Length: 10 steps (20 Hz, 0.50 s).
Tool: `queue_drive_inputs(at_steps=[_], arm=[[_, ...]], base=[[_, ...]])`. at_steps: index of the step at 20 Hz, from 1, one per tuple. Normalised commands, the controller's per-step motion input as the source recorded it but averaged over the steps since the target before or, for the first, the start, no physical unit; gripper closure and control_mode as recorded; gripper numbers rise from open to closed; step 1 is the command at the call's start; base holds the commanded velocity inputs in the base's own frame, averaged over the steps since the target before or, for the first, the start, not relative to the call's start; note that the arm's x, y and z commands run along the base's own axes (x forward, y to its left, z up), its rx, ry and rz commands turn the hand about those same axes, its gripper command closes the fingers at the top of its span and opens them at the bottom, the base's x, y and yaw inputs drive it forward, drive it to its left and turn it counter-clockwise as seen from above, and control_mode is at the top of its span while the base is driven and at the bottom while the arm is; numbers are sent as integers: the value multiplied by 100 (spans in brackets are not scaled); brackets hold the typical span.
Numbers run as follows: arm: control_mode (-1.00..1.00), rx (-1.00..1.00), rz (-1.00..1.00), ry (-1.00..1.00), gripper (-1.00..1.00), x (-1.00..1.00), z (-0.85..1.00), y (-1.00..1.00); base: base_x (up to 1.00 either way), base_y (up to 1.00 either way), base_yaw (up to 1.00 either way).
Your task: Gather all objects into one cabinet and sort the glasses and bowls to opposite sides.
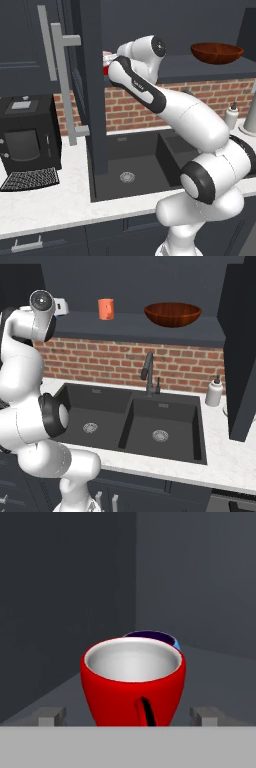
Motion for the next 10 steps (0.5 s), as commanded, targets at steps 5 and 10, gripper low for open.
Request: queue_drive_inputs(at_steps=[5,10], arm=[[-100,0,0,0,-100,-52,4,-20],[-100,0,0,0,-100,-87,0,-71]], base=[[0,0,0],[0,0,0]])
